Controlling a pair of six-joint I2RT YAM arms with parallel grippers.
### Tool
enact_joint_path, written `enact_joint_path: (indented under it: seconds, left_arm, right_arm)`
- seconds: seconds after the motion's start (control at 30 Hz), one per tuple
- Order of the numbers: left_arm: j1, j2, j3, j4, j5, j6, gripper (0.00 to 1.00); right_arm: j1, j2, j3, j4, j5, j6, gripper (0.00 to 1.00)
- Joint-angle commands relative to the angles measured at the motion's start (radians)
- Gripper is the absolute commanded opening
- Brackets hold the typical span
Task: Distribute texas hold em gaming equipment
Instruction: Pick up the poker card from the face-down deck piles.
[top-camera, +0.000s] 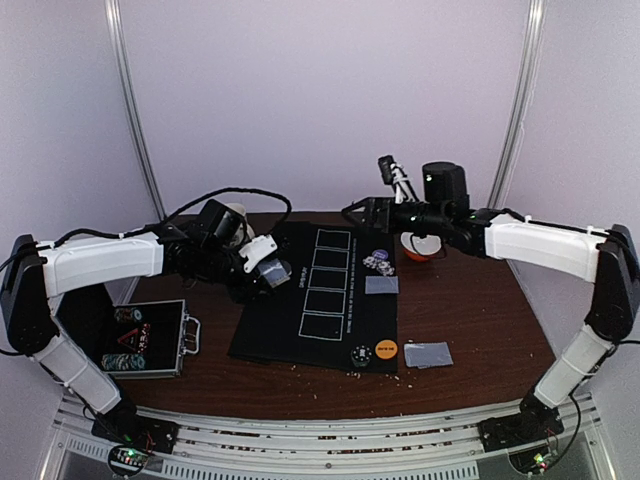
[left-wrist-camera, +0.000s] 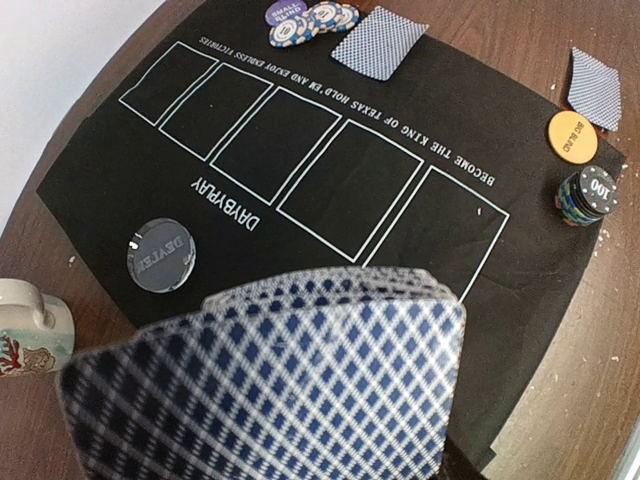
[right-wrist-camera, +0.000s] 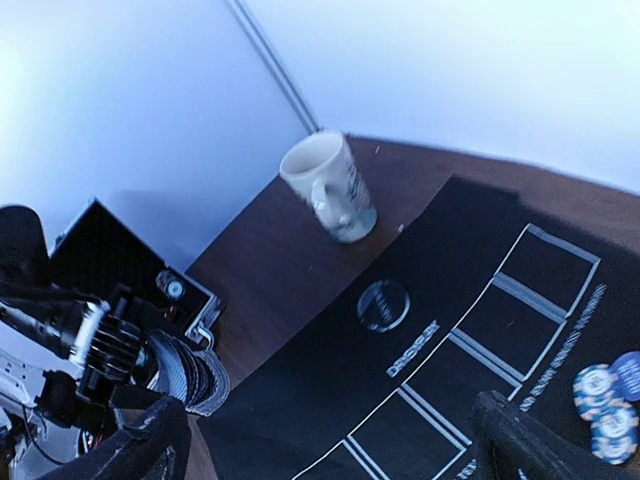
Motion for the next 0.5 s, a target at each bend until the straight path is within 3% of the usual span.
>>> enact_joint_path:
  seconds: [0.0, 0.33, 0.47]
  left_arm:
    - [0.003, -0.031, -0.006, 0.032, 0.02, 0.012, 0.47]
    - [0.002, -0.032, -0.005, 0.03, 0.021, 0.012, 0.47]
    - [0.003, -0.032, -0.003, 0.031, 0.026, 0.011, 0.46]
  right_arm:
    - [0.093, 0.14, 0.125, -0.05, -0.127, 0.057, 1.0]
    - [0.171, 0.375, 0.286, -0.044, -0.292, 0.058, 0.98]
    - [0.189, 0.416, 0.313, -0.042, -0.282, 0.045, 0.98]
